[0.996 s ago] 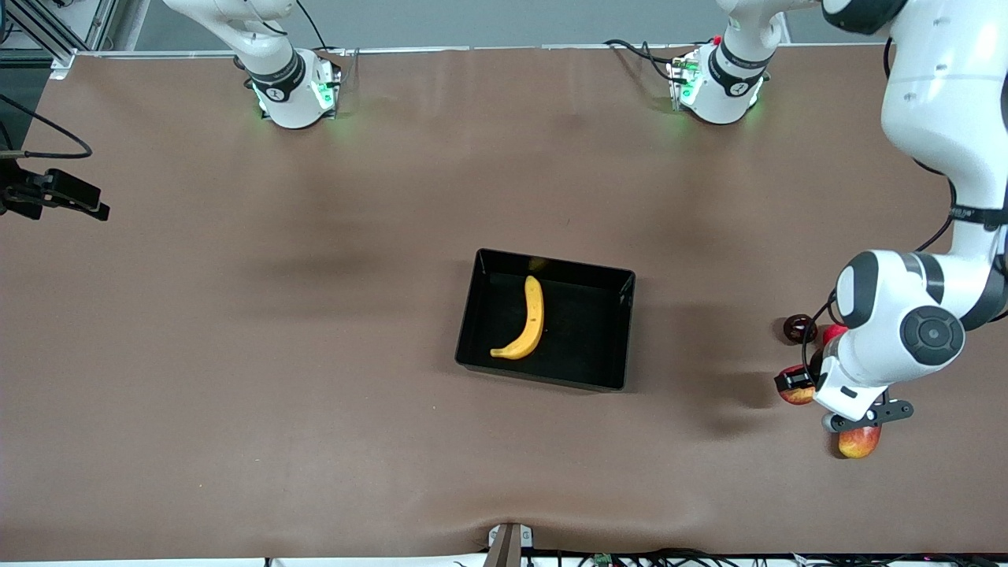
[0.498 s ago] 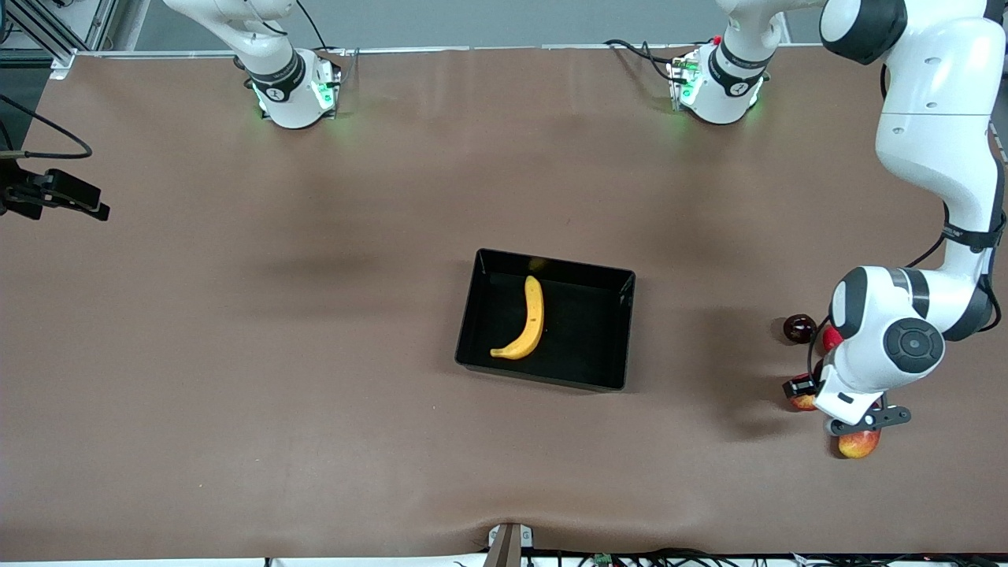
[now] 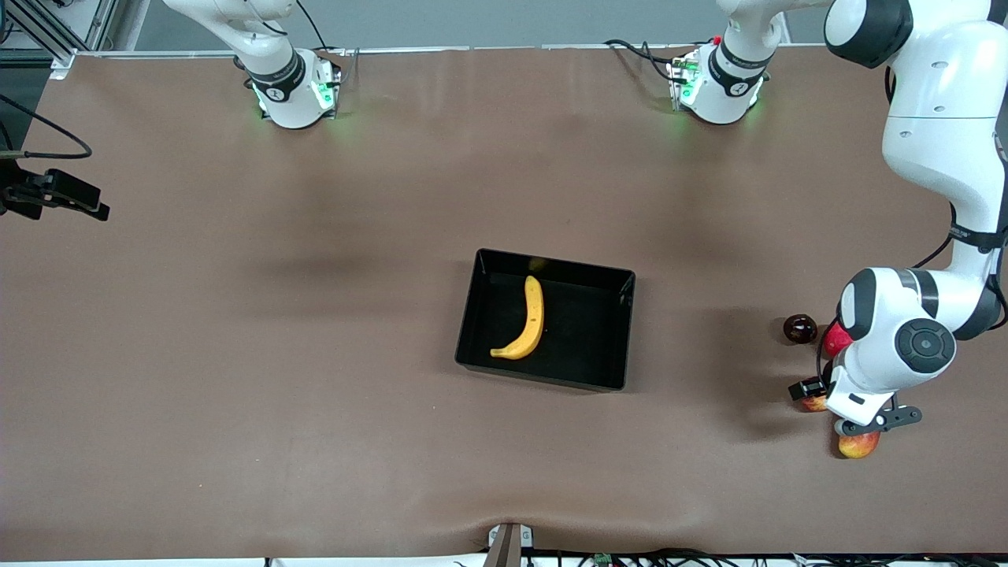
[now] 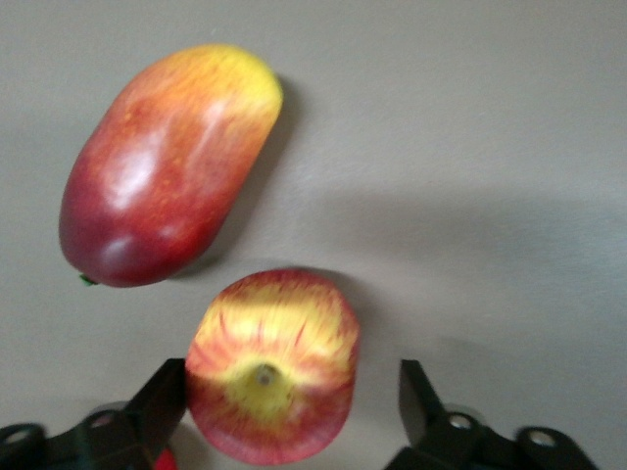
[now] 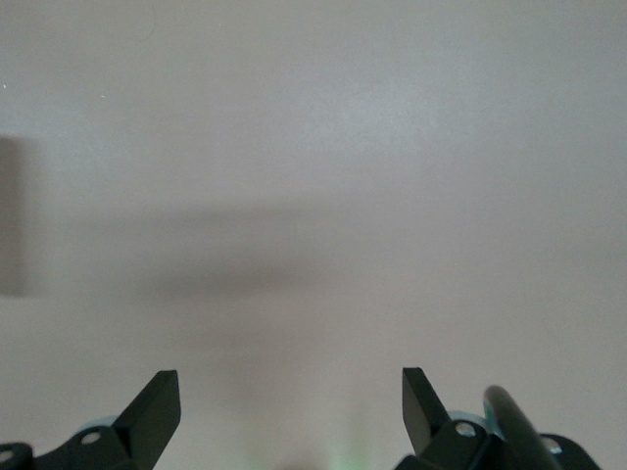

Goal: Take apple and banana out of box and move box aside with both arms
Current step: 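Carry the apple with the left gripper beside the mango and release it, then move the left gripper back into the tray and grasp the banana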

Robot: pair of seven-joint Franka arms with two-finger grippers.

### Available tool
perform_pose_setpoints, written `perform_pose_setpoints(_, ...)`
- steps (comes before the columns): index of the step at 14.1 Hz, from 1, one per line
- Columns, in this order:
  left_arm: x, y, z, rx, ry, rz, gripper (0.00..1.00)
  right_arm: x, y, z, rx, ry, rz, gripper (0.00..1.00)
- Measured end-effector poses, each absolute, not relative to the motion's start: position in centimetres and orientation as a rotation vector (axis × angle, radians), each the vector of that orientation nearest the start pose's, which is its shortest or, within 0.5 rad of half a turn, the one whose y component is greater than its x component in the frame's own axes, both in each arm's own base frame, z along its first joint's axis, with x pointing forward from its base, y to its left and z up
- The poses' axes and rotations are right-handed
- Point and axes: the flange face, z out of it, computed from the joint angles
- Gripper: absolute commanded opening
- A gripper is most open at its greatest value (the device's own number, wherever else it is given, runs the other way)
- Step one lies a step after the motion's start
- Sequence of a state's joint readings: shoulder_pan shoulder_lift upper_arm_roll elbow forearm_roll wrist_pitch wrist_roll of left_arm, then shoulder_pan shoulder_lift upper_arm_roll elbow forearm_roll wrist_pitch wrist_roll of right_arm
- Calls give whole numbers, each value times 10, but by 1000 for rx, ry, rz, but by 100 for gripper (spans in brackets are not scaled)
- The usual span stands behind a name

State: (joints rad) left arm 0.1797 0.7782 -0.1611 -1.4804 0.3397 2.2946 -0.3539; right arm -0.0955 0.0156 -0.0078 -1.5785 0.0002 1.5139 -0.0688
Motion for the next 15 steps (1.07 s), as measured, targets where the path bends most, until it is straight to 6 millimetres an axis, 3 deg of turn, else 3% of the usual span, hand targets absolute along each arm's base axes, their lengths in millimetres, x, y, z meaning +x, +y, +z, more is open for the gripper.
perform_pose_setpoints(3,726,-3,260,-3037,-250,-121,100,549,-57,607,-3132,55,125,100)
perform_pose_setpoints(6,714,-76,319,-3094,-247,-78,100,550,-58,607,-3132,57,125,100)
perform_pose_setpoints(8,699,-127,348,-3119,-277,-54,100,552,-60,603,-3131,62,131,100)
perform_pose_setpoints(12,669,-225,371,-3177,-388,-30,100,558,-73,590,-3127,97,155,100)
perform_pose_setpoints(15,624,-329,367,-3173,-371,-19,100,561,-75,586,-3126,100,154,100)
